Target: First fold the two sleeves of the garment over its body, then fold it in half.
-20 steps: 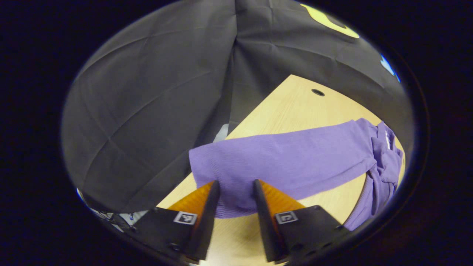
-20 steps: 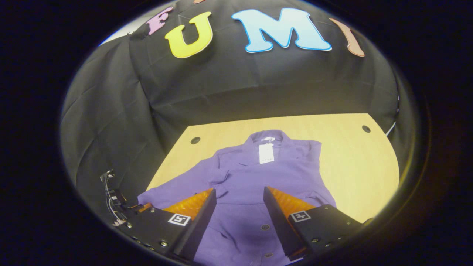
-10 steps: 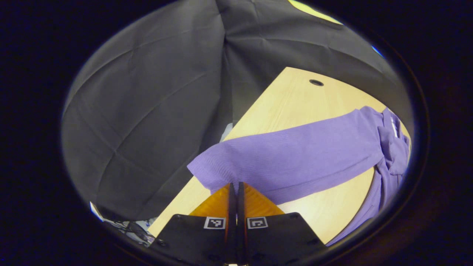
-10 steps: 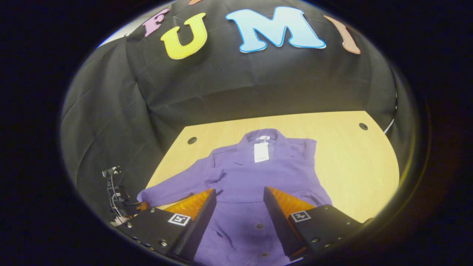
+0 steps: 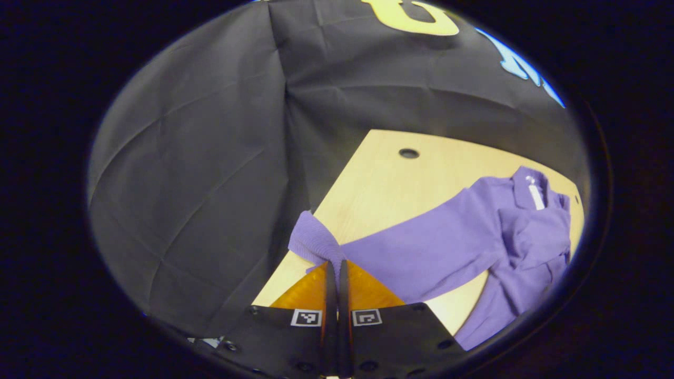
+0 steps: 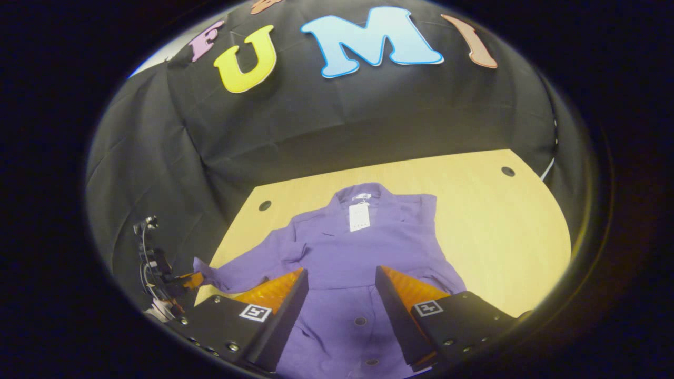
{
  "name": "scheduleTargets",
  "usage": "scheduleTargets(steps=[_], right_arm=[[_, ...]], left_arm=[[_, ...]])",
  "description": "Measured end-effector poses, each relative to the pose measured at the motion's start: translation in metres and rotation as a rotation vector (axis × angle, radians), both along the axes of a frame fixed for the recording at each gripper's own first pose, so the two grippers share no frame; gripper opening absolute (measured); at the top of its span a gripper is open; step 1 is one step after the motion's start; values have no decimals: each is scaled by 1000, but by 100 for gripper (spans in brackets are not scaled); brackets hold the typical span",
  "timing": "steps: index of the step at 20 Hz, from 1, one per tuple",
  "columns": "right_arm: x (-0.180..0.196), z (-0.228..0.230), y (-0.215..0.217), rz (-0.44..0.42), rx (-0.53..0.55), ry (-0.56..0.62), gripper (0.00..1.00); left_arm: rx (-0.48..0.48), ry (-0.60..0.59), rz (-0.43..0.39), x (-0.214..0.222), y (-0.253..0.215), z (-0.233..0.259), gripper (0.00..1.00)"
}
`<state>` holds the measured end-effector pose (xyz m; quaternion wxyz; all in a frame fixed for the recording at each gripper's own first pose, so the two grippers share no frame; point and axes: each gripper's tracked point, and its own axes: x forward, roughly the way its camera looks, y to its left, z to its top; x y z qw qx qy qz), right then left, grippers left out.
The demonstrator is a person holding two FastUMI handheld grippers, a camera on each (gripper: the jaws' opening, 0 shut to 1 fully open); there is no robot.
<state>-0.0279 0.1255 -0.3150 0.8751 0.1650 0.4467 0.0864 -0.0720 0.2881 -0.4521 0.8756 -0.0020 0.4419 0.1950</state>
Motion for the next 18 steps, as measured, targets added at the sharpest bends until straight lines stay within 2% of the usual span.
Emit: scheduleTargets(steps=[5,10,18], right_arm=[[-11,-5,-29,-74,8,17,83],[-27,-8,-79,-174,-10,33,83],[-65,-15,-159,-369,-48,75,83]], left_arm=[[-44,-78,-133,63,-76,24,7],[-107,-132,-277,110,-174,35,7],[-182,-154,-568,138,-352,40,6]])
